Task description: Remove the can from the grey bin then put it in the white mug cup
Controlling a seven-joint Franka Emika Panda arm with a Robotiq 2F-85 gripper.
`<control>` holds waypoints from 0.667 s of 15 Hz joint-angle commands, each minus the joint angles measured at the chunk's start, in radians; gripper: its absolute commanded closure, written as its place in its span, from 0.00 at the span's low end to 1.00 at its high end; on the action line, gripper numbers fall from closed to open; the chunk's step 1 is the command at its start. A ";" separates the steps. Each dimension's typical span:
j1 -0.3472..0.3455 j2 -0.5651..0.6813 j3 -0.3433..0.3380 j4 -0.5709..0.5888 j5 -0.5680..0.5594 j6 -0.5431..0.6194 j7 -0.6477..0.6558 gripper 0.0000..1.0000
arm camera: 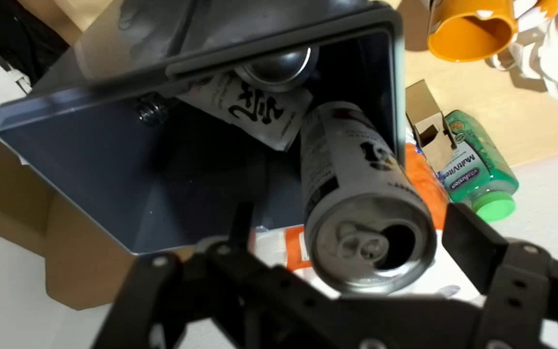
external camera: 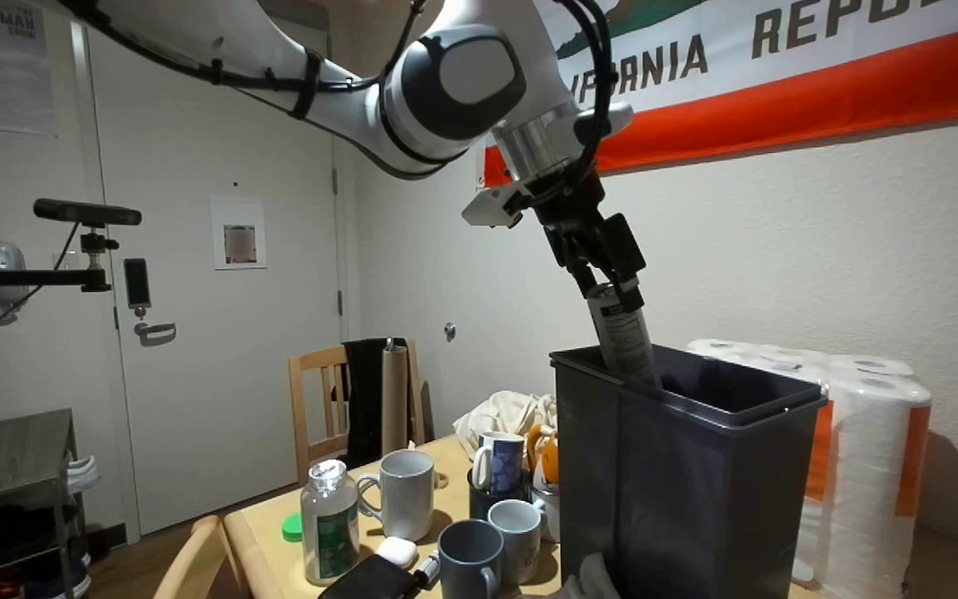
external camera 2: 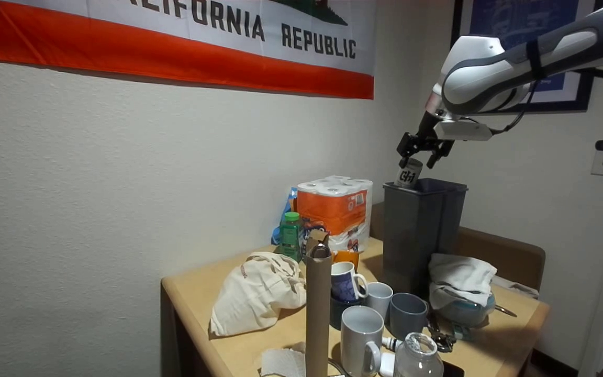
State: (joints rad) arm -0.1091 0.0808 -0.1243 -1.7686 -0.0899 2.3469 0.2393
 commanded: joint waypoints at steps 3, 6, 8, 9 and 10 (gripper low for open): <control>0.000 0.052 -0.008 0.053 0.003 0.043 0.020 0.49; 0.002 0.054 -0.009 0.057 -0.001 0.049 0.022 0.63; 0.003 0.048 -0.008 0.057 -0.001 0.045 0.023 0.63; 0.005 0.043 -0.008 0.059 -0.005 0.036 0.029 0.63; 0.008 0.036 -0.008 0.064 -0.010 0.022 0.042 0.63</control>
State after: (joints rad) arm -0.1093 0.1204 -0.1295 -1.7354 -0.0900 2.3810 0.2407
